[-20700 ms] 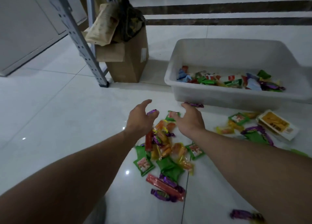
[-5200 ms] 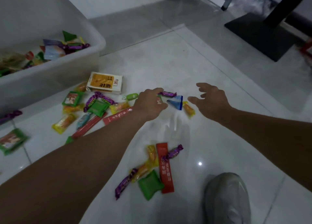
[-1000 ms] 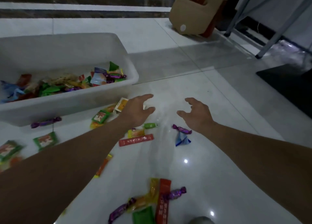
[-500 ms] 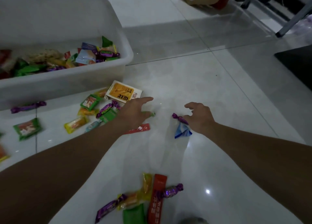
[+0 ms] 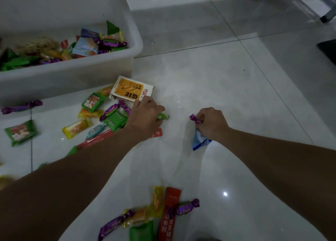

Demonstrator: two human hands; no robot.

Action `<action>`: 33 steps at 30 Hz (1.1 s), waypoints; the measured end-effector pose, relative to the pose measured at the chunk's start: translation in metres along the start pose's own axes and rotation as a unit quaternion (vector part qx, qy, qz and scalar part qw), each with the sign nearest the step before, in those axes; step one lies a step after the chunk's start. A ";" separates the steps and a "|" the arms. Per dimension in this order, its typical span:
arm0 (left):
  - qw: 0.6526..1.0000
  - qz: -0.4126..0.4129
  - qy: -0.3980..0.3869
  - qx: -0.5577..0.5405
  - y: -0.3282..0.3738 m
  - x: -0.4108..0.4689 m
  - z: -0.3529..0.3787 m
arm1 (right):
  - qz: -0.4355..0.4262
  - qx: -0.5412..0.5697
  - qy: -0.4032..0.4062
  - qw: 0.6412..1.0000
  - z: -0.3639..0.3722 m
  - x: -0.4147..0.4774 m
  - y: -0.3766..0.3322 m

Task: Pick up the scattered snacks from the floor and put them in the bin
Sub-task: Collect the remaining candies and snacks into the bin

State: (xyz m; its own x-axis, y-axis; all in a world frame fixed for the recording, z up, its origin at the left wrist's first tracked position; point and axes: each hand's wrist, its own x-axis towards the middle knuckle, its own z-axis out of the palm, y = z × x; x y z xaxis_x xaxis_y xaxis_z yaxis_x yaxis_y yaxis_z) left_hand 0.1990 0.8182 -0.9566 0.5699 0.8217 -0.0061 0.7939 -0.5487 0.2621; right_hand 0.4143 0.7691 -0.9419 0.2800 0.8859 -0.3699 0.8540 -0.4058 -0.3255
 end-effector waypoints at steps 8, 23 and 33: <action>1.000 0.020 0.004 0.020 0.000 0.005 0.000 | -0.008 0.023 0.018 1.000 -0.001 0.003 -0.005; 0.998 -0.039 0.058 -0.004 -0.008 -0.004 -0.083 | -0.086 0.111 0.110 0.984 -0.040 -0.017 -0.091; 0.975 -0.142 0.172 0.025 -0.057 -0.041 -0.191 | -0.197 0.109 0.170 0.959 -0.091 -0.042 -0.220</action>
State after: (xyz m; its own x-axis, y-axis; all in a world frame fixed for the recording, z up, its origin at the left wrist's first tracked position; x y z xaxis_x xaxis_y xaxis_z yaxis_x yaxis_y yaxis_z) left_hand 0.0899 0.8456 -0.7869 0.2287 0.9398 0.2538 0.9233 -0.2920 0.2495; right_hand 0.2545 0.8411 -0.7756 0.1129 0.9871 0.1135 0.8213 -0.0284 -0.5698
